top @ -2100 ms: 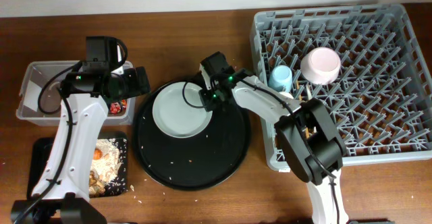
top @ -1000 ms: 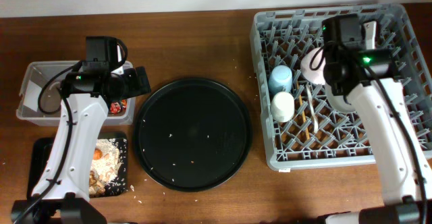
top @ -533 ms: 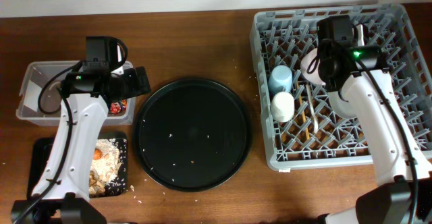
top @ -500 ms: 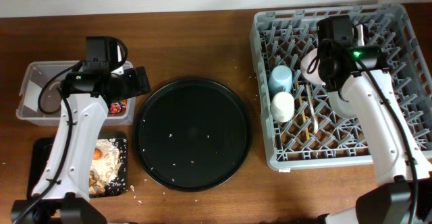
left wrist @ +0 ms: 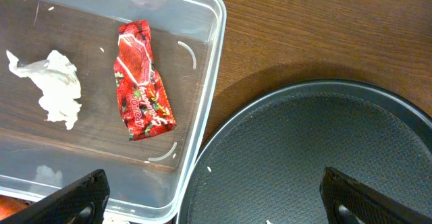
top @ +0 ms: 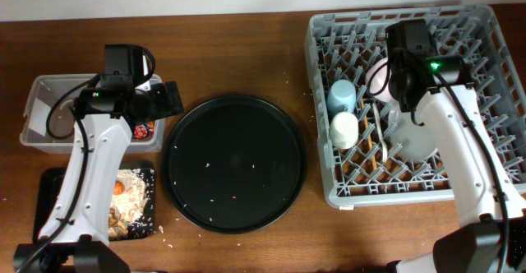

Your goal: Sort waste into correct bins and load items into the dishwasher rack

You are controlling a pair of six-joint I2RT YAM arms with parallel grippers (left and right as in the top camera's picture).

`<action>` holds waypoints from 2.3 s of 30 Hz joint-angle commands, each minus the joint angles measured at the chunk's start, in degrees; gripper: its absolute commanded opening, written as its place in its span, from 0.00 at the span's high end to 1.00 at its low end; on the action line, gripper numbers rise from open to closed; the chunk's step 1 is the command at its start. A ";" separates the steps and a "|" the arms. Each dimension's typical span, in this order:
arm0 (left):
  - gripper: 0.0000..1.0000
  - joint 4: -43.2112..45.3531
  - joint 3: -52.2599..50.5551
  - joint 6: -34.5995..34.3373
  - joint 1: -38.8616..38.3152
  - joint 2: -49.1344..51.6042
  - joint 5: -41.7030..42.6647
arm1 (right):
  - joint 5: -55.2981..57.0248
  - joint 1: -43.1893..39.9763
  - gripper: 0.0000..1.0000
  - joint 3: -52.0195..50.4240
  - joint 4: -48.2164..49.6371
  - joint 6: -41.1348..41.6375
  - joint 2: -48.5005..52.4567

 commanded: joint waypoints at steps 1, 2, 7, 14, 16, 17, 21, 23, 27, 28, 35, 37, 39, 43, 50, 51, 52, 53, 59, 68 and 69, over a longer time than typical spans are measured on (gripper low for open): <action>0.01 0.11 0.26 -0.39 -0.07 -0.13 -0.61 | -3.19 -0.33 0.47 -0.42 0.07 0.42 -0.22; 0.01 0.11 0.26 -0.39 -0.07 -0.13 -0.61 | -3.19 -0.33 0.30 -0.39 0.33 0.63 -0.22; 0.01 0.11 0.26 -0.39 -0.07 -0.13 -0.61 | -9.84 -0.33 0.19 4.17 1.57 4.11 -3.26; 0.01 0.11 0.26 -0.39 -0.07 -0.13 -0.61 | -45.57 -0.33 0.01 6.14 3.26 4.07 -5.53; 0.01 0.11 0.26 -0.39 -0.07 -0.13 -0.61 | -45.57 -0.33 0.01 6.14 3.26 4.07 -5.49; 0.01 0.11 0.26 -0.39 -0.07 -0.13 -0.59 | -45.57 -0.33 0.01 6.14 3.26 4.09 -5.49; 0.01 0.11 0.26 -0.39 -0.07 -0.13 -0.61 | -45.57 -0.33 0.02 6.14 3.26 4.07 -5.49; 0.01 0.11 0.26 -0.39 -0.07 -0.13 -0.61 | -45.57 -0.33 0.01 6.14 3.26 4.07 -5.49; 0.01 0.11 0.26 -0.39 -0.07 -0.13 -0.59 | -45.42 -0.33 0.01 6.05 3.26 4.07 -5.31; 0.01 0.11 0.26 -0.39 -0.07 -0.13 -0.59 | -45.42 -0.33 0.01 6.03 3.26 4.07 -5.90; 0.01 0.11 0.26 -0.39 -0.11 -0.13 -0.61 | -45.42 -0.33 0.01 6.03 3.26 4.07 -31.21; 0.01 0.11 0.26 -0.39 -0.13 -0.13 -0.59 | -45.42 -0.33 0.01 6.03 3.26 4.07 -39.76; 0.01 0.11 0.26 -0.39 -0.17 -0.13 -0.59 | -45.42 -0.33 0.01 5.31 3.26 4.07 -47.36; 0.01 0.11 0.26 -0.39 -0.17 -0.13 -0.59 | -45.44 -0.35 0.01 -1.88 3.28 4.07 -66.31; 0.01 0.11 0.26 -0.39 -0.17 -0.13 -0.61 | -45.66 -4.63 0.01 -35.19 17.31 11.69 -93.35; 0.01 0.11 0.26 -0.39 -0.17 -0.13 -0.61 | -45.72 -5.20 0.01 -39.82 22.18 15.08 -92.89; 0.01 0.11 0.26 -0.39 -0.17 -0.13 -0.61 | -45.75 -5.18 0.01 -43.19 26.10 16.37 -93.00; 0.01 0.11 0.26 -0.39 -0.17 -0.13 -0.61 | -46.10 -5.20 0.01 -50.90 36.20 19.85 -93.33; 0.01 0.11 0.26 -0.39 -0.17 -0.13 -0.61 | -45.81 -5.20 0.01 -79.65 75.03 29.57 -93.35; 0.01 0.11 0.26 -0.39 -0.17 -0.13 -0.59 | -45.44 -5.14 0.01 -88.48 71.04 24.35 -93.37; 0.01 0.11 0.26 -0.39 -0.17 -0.13 -0.61 | -45.46 -5.14 0.01 -88.48 67.80 20.59 -93.37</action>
